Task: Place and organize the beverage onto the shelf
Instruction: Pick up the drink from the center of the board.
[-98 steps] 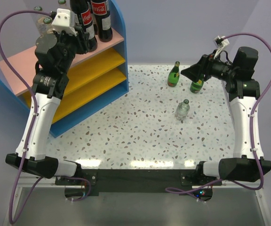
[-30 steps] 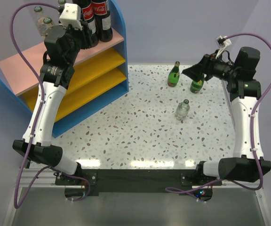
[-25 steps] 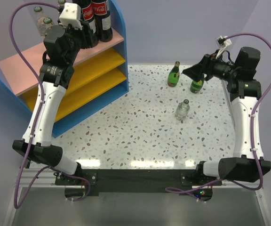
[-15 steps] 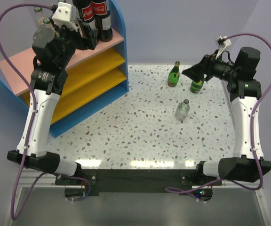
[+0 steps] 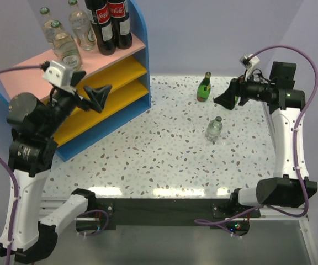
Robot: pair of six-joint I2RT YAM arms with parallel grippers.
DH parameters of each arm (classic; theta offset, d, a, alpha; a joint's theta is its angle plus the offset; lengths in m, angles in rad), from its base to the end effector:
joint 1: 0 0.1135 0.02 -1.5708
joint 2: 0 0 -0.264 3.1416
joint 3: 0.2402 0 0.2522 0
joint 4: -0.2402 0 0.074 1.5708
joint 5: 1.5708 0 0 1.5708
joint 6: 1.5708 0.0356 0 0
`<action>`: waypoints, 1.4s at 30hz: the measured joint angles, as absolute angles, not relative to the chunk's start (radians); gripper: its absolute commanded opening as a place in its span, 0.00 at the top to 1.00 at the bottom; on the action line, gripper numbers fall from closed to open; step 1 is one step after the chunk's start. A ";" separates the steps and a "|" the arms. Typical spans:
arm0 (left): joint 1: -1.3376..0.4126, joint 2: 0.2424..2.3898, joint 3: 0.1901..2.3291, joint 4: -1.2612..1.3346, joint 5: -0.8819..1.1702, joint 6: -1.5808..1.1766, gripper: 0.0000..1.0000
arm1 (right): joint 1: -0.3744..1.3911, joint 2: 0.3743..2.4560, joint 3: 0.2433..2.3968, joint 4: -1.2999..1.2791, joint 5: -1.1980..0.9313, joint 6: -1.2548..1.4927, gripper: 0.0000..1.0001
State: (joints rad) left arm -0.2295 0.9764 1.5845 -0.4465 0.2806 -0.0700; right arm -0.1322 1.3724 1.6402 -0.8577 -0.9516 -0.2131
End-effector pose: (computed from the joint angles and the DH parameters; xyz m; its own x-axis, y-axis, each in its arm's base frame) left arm 0.1397 -0.0428 0.5388 0.1224 -0.0976 -0.9877 0.4945 0.8688 -0.0246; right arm 0.2685 -0.0065 0.4423 -0.4133 -0.0689 -0.9080 -0.6975 0.6650 0.2670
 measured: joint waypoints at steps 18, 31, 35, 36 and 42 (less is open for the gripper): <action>-0.229 0.319 0.550 -0.312 0.307 -0.181 0.00 | -0.091 1.406 1.546 -1.109 -0.722 -0.582 0.03; -0.229 0.294 0.476 -0.249 0.308 -0.255 0.00 | 0.044 1.416 1.438 -1.052 -0.509 -0.559 0.03; -0.229 0.295 0.474 -0.248 0.307 -0.255 0.00 | 0.056 1.454 1.411 -0.990 -0.426 -0.523 0.07; -0.229 0.296 0.474 -0.248 0.307 -0.255 0.00 | 0.057 1.465 1.408 -0.976 -0.408 -0.515 0.08; -0.229 0.310 0.473 -0.249 0.307 -0.256 0.00 | 0.062 1.527 1.395 -0.910 -0.334 -0.486 0.14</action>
